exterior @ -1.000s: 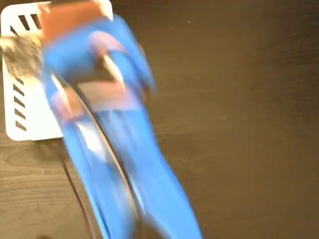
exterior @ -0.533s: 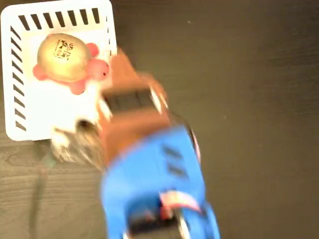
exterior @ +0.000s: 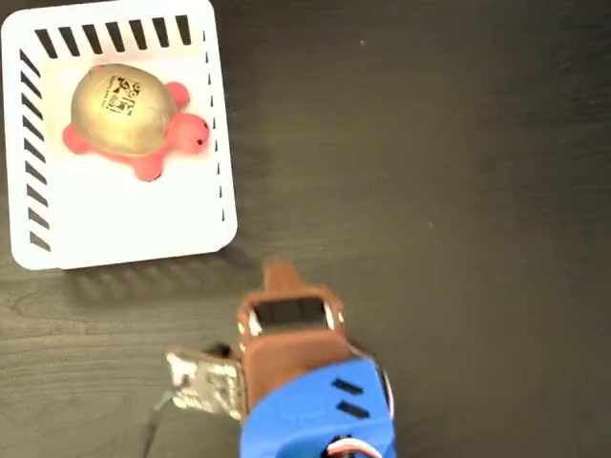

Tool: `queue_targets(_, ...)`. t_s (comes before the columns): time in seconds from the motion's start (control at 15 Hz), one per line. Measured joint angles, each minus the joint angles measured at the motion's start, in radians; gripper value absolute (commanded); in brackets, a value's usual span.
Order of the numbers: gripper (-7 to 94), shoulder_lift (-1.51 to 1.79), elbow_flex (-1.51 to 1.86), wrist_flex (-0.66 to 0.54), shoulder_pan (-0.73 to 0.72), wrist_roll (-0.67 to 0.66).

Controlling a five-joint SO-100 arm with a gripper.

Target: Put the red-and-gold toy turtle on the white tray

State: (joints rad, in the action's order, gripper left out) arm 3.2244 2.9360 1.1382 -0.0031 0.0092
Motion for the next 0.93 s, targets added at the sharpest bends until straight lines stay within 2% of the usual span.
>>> queue_targets(0.33, 0, 0.018, 0.012, 0.115, -0.008, -0.002)
queue_targets(0.93, 0, 0.018, 0.012, 0.115, -0.009, -0.008)
